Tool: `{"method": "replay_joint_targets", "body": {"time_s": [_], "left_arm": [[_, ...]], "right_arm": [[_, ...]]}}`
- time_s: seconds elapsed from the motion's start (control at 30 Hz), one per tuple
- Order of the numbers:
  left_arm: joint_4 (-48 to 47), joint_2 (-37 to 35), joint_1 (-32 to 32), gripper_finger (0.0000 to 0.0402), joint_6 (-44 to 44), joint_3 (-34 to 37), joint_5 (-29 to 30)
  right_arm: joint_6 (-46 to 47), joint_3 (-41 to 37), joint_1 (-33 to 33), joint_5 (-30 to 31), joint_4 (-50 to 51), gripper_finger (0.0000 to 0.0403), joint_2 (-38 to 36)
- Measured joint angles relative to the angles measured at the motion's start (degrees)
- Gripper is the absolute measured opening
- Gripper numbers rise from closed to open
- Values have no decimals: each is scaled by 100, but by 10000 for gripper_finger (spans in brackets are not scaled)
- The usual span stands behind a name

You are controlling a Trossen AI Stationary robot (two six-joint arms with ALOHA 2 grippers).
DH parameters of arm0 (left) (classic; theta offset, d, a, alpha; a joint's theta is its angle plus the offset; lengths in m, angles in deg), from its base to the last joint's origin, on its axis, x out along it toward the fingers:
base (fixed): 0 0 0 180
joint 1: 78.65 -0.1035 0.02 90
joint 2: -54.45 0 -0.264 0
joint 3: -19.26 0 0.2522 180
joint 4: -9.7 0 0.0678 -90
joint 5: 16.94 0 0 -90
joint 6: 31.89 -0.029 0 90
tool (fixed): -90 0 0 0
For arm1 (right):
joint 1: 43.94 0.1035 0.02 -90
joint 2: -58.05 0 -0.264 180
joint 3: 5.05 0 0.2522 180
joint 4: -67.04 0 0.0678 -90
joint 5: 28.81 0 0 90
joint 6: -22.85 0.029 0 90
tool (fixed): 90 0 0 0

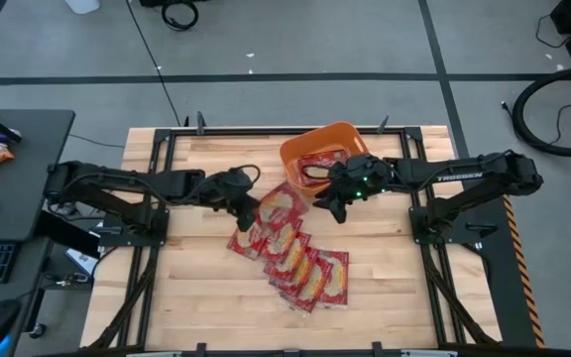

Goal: Sort popcorn bags into baskets
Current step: Put the red popcorn bag into the orange bin

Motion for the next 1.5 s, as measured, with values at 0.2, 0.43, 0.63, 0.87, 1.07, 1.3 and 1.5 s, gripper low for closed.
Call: {"method": "replay_joint_targets", "body": {"time_s": [0.2, 0.43, 0.63, 0.87, 1.07, 1.3, 1.5], "left_arm": [[-24, 0, -21, 1, -241, -286, 239], [92, 0, -37, 1, -332, -461, 402], [511, 2, -37, 1, -413, -463, 530], [809, 2, -42, 13, -474, -462, 641], [820, 2, -42, 30, -706, -461, 697], [502, -107, -79, 93, -314, -462, 772], [-25, -157, 49, 128, -32, -461, 765]], "right_arm": [[272, -2, -99, -25, -375, 214, 40], [415, 0, -236, -287, -486, 242, 8], [-6, 0, -240, 263, -1018, 218, 8], [-459, 0, -314, 490, -1286, 134, 8], [-524, 0, -315, 393, -1260, 30, 8], [-269, 0, -464, 637, -449, 35, -245], [-32, -2, -1223, 843, 537, 35, -933]]}}
